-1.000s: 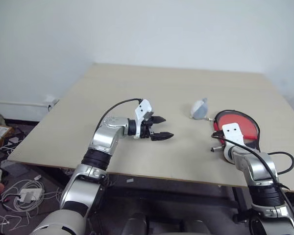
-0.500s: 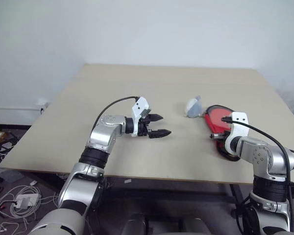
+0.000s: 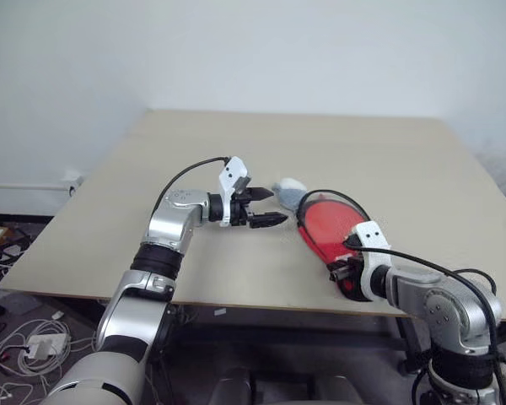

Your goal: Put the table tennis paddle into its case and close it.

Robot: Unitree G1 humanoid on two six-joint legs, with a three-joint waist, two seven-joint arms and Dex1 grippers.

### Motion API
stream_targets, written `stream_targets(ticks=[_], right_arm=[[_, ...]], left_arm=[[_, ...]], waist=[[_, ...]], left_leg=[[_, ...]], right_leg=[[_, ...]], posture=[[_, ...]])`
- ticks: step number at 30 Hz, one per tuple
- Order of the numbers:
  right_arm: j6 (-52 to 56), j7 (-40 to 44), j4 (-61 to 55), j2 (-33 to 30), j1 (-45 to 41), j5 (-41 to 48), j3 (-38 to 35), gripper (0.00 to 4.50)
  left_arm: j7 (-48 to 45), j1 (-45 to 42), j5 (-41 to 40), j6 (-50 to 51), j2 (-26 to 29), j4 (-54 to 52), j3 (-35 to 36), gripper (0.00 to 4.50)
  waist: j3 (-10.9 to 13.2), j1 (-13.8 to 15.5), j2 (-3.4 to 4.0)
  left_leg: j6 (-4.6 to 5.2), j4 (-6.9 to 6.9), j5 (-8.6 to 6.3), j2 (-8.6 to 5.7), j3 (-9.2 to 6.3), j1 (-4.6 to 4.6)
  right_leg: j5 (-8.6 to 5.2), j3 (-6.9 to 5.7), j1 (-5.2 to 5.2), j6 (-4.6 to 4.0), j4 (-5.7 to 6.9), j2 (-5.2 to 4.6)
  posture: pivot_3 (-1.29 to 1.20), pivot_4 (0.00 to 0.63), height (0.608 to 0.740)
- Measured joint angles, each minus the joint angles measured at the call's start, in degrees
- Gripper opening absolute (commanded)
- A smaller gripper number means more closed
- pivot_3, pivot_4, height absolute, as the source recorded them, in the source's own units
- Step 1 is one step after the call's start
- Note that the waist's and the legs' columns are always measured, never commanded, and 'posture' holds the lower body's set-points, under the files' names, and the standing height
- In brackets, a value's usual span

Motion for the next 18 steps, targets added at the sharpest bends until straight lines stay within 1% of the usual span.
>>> stream_targets(ticks=[5, 8, 10, 13, 15, 17, 18], right_arm=[[1.86, 1.58, -7.83, 3.67, 4.05, 4.66, -1.22, 0.02], [1.86, 2.35, -10.72, 4.45, 7.35, 7.75, -1.28, 0.02], [1.86, 3.18, -12.87, 3.1, 9.36, 9.65, -1.51, 0.02], [1.87, 3.93, -14.25, -1.82, 10.9, 11.64, -1.58, 0.02], [1.87, 3.64, -14.43, -1.89, 11.02, 11.88, -1.61, 0.58], [1.87, 2.77, -14.44, -0.09, 11.13, 12.49, -1.63, 1.11], [1.87, 2.27, -14.46, 1.16, 11.43, 12.77, -1.52, 1.47]], left_arm=[[-0.51, 0.01, 0.59, -0.32, -0.39, 0.22, -0.16, 4.5], [-1.07, -0.01, 0.76, -0.65, -0.51, 0.49, -0.35, 4.5], [-1.39, -0.13, 0.88, -0.97, -0.7, 1.21, -0.48, 4.5], [-1.69, -0.8, 1.17, -1.49, -0.89, 2.91, -0.53, 4.5], [-1.73, -1.39, 1.33, -1.74, -1.08, 3.67, -0.53, 4.5], [-1.85, -1.7, 1.38, -1.92, -1.4, 3.7, -0.54, 4.5], [-1.96, -1.73, 1.42, -2.01, -1.57, 3.7, -0.59, 4.5]], waist=[[0.01, 0.02, -0.02], [0.01, 0.02, -0.03], [0.01, 0.03, -0.04], [0.06, 0.05, -0.13], [0.07, 0.06, -0.15], [0.06, 0.07, -0.15], [0.06, 0.07, -0.15]], left_leg=[[0.0, 0.01, 0.0, 0.0, -0.01, -0.01], [0.0, 0.02, 0.0, 0.0, -0.01, -0.01], [0.0, 0.03, 0.0, 0.0, 0.0, -0.01], [0.0, 0.05, 0.0, 0.0, -0.01, 0.0], [0.0, 0.05, 0.0, 0.0, -0.03, 0.0], [0.0, 0.04, 0.0, 0.0, -0.03, 0.0], [0.0, 0.03, 0.0, 0.0, -0.02, 0.0]], right_leg=[[0.0, -0.01, 0.03, 0.0, -0.01, 0.0], [0.0, -0.01, 0.03, 0.0, -0.01, -0.01], [0.0, -0.02, 0.03, 0.0, -0.02, -0.01], [0.0, -0.03, 0.04, -0.01, -0.02, -0.02], [-0.01, -0.05, 0.03, -0.01, -0.02, -0.02], [-0.01, -0.04, 0.04, 0.0, -0.02, -0.02], [-0.01, -0.03, 0.03, 0.0, -0.02, -0.02]], posture=[[0.0, 0.0, 0.74], [0.0, 0.0, 0.74], [0.0, 0.0, 0.74], [0.0, 0.0, 0.74], [0.0, 0.0, 0.74], [0.0, 0.0, 0.74], [0.0, 0.0, 0.74]])
